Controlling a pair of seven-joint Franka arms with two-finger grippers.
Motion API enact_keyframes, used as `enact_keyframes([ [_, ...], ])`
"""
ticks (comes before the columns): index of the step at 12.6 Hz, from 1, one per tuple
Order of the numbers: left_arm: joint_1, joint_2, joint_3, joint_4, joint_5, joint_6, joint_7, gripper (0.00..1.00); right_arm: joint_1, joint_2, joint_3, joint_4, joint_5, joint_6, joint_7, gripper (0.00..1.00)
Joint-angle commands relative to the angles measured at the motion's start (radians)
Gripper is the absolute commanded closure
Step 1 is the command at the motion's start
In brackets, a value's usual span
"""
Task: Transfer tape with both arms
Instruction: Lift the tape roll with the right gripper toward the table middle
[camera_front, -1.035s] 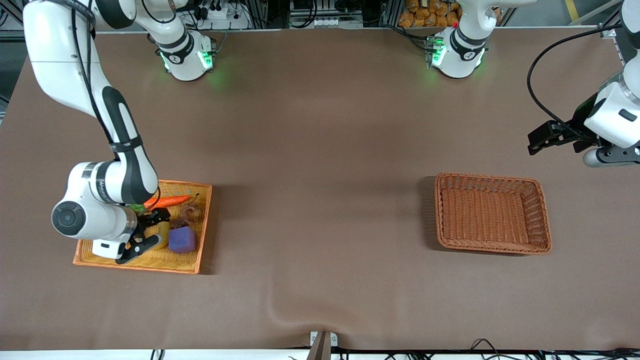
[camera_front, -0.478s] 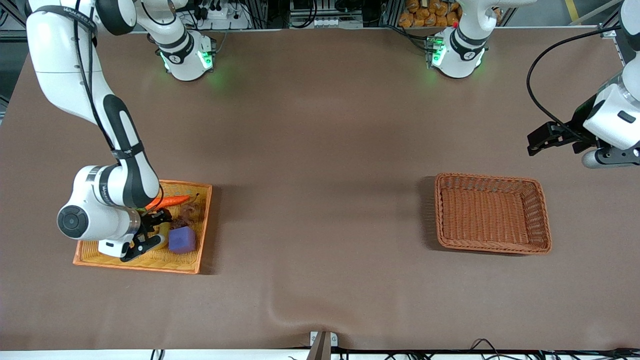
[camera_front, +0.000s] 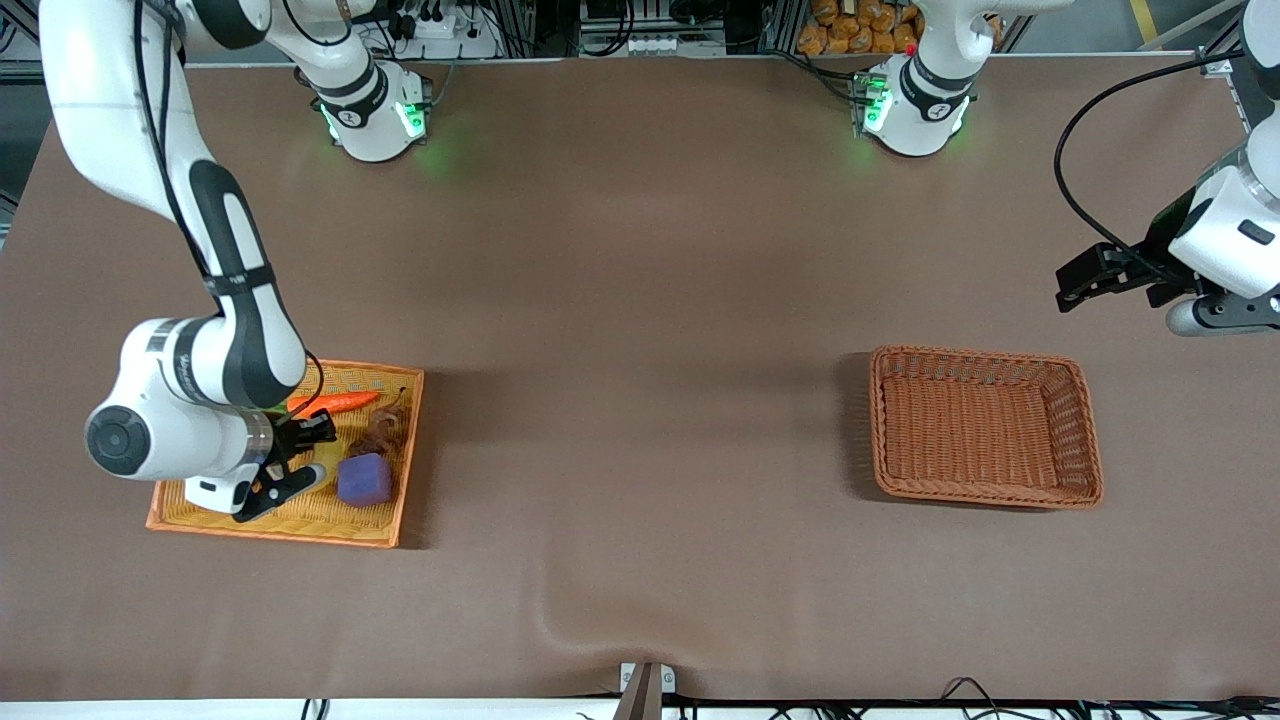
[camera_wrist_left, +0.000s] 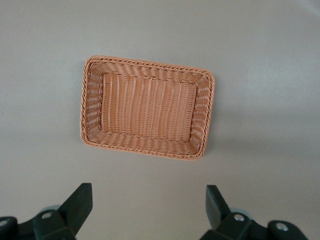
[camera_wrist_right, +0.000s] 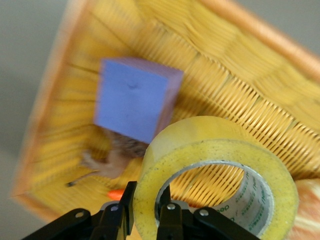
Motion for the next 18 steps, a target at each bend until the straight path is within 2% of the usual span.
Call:
enact_keyframes([
  [1,0.007,-0.008,-0.004,0.005,0.015,-0.001,-0.001,0.0,0.073,-0.079,0.0,0.119,-0.017,-0.172,0.127,1.0],
  [3,0.007,-0.007,-0.002,0.005,0.015,-0.001,0.001,0.0,0.176,-0.076,0.003,0.228,-0.017,-0.264,0.277,1.0],
  [6,0.007,-0.005,-0.002,0.004,0.015,-0.001,0.001,0.0,0.404,-0.032,0.013,0.304,-0.003,-0.234,0.636,1.0],
  [8,0.007,-0.001,-0.001,0.004,0.017,0.001,-0.001,0.0,0.559,0.066,0.025,0.306,0.099,-0.014,0.891,1.0],
  [10,0.005,0.001,-0.001,0.005,0.02,0.001,-0.004,0.0,0.671,0.217,0.026,0.335,0.141,0.204,0.948,1.0],
  [13,0.005,-0.001,-0.002,0.004,0.018,-0.001,-0.005,0.0,0.736,0.359,0.022,0.44,0.138,0.263,1.043,1.0],
  [15,0.005,0.002,-0.002,0.004,0.02,-0.001,-0.004,0.0,0.753,0.401,0.02,0.461,0.133,0.31,1.067,1.0],
  [16,0.004,0.005,-0.002,0.004,0.02,-0.001,-0.005,0.0,0.75,0.396,0.02,0.458,0.132,0.302,1.068,0.85],
  [17,0.001,0.014,-0.002,0.004,0.02,-0.004,-0.008,0.0,0.745,0.378,0.02,0.456,0.138,0.277,1.07,0.39],
  [18,-0.002,0.018,-0.002,0.001,0.02,-0.006,-0.011,0.0,0.739,0.346,0.019,0.454,0.135,0.241,1.077,0.1],
])
